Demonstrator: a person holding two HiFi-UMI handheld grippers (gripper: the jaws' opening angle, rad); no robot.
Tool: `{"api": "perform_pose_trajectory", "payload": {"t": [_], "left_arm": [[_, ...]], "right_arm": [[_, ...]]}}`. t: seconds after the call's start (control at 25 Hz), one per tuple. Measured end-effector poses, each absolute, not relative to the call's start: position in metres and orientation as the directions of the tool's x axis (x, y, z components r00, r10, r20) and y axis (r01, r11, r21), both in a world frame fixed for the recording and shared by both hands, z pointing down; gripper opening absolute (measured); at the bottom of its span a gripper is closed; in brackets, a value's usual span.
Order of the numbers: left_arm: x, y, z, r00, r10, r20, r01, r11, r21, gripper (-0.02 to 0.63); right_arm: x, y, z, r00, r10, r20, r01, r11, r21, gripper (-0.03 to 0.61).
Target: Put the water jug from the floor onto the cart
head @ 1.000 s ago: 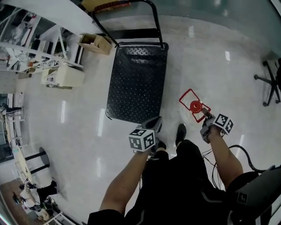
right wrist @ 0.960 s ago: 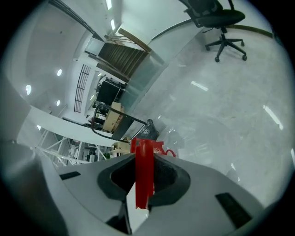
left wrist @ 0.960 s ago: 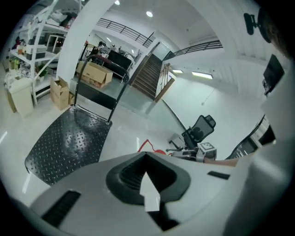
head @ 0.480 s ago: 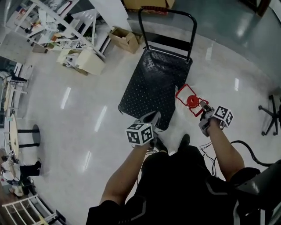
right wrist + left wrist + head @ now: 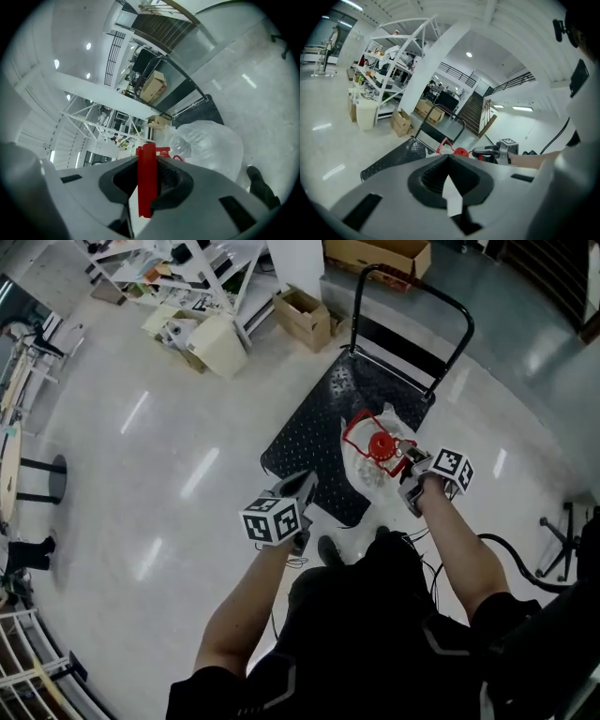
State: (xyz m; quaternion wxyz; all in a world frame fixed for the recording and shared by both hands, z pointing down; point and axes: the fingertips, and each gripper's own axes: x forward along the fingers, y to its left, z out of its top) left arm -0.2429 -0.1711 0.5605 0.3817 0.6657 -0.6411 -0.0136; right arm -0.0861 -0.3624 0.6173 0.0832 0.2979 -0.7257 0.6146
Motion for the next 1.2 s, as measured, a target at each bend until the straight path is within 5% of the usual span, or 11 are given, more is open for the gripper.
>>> {"api": "perform_pose_trajectory", "payload": {"t": [0.68,1.2], "left_arm": [[-0.339,-0.144,0.591,-0.177,-0.840,0.513,-0.717,0.468,0.518,-0.008],[-0.343,-0.126,0.608,-0.268,-0.794,0.546,-0.611,0.578,0.540,-0.008]], "right_arm": [[-0.291,-0.325,0.680,-0.836,0.098,0.539,-0.503,0.253,-0.826,0.063],[-0.345,-0.333,0.715,-0.824,0.191,0.534,-0.471,0.295,-0.832,0.063]]}}
